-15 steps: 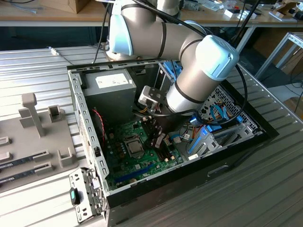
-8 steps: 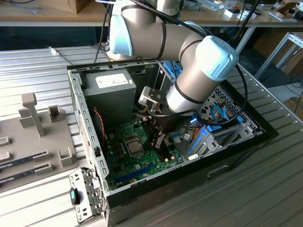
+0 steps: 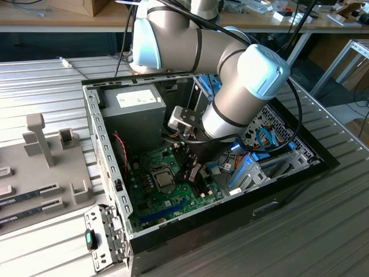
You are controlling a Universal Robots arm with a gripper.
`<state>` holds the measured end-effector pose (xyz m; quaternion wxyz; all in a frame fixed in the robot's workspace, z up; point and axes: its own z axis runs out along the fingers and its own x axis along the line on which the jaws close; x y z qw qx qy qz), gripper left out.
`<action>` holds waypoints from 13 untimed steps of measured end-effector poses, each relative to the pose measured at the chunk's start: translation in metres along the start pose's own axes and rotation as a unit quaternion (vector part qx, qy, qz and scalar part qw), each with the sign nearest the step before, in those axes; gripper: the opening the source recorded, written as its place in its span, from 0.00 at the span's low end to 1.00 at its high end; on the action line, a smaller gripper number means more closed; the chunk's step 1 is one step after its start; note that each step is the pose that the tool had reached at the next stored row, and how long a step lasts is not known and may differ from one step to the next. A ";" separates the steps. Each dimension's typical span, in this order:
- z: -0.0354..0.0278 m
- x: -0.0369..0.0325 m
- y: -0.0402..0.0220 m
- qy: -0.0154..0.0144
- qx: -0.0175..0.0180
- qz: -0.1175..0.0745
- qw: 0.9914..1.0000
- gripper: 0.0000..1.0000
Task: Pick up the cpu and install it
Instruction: 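Install the second cpu locking lever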
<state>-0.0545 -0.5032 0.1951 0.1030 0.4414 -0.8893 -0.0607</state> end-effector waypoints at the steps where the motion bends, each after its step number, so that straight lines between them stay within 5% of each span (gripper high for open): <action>1: -0.0013 0.0001 0.0004 -0.001 0.000 0.000 1.000 0.11; 7: -0.0150 0.0018 0.0030 -0.001 -0.001 0.000 1.000 0.11; 13: -0.0180 -0.0033 0.0062 -0.002 -0.001 -0.001 1.000 0.11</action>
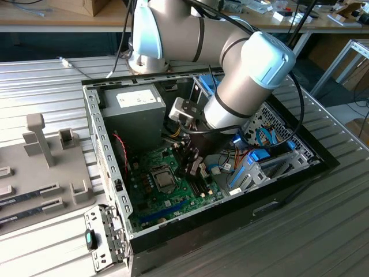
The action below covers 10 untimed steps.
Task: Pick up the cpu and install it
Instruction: 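Install the second cpu locking lever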
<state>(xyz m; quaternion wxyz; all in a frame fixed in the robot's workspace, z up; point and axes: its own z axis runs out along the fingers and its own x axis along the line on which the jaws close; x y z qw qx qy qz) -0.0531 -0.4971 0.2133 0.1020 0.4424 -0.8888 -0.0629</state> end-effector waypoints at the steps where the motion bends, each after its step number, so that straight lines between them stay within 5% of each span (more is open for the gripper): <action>1: -0.0005 -0.0013 0.0004 0.000 0.000 0.000 1.000 0.11; 4: -0.0059 -0.0051 0.0012 -0.002 -0.002 -0.002 1.000 0.11; 6: -0.0130 -0.0071 -0.0001 -0.005 -0.004 -0.003 1.000 0.11; 10: -0.0148 -0.0073 -0.0002 -0.007 -0.006 -0.004 1.000 0.11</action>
